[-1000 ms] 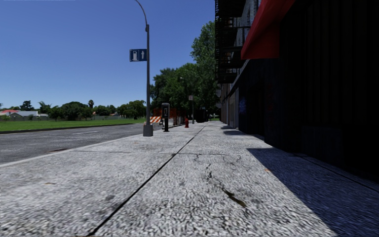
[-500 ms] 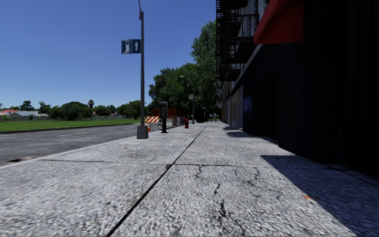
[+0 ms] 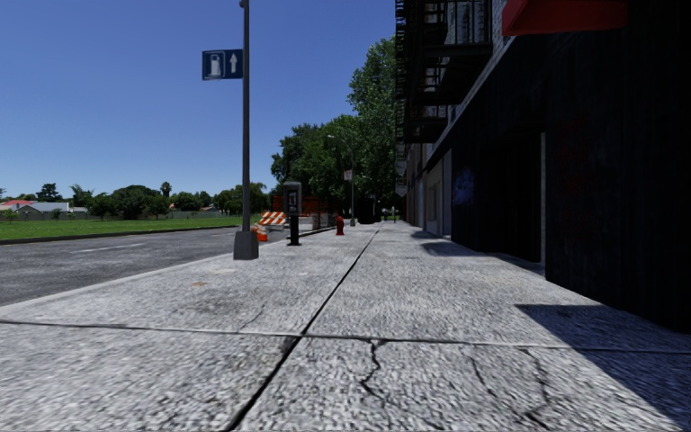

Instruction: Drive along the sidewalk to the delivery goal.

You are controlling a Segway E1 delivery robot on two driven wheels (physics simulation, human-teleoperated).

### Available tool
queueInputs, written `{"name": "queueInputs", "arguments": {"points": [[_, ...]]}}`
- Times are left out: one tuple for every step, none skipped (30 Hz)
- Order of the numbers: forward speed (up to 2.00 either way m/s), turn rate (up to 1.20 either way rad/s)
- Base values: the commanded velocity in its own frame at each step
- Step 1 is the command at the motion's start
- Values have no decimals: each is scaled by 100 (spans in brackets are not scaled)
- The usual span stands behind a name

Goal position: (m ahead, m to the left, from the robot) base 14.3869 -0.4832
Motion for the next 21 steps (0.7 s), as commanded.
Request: {"name": "queueInputs", "arguments": {"points": [[200, 0], [200, 0], [200, 0], [200, 0], [200, 0], [200, 0], [200, 0], [200, 0], [200, 0], [200, 0], [200, 0], [200, 0], [200, 0], [200, 0], [200, 0], [200, 0], [200, 0], [200, 0], [200, 0], [200, 0], [200, 0]]}}
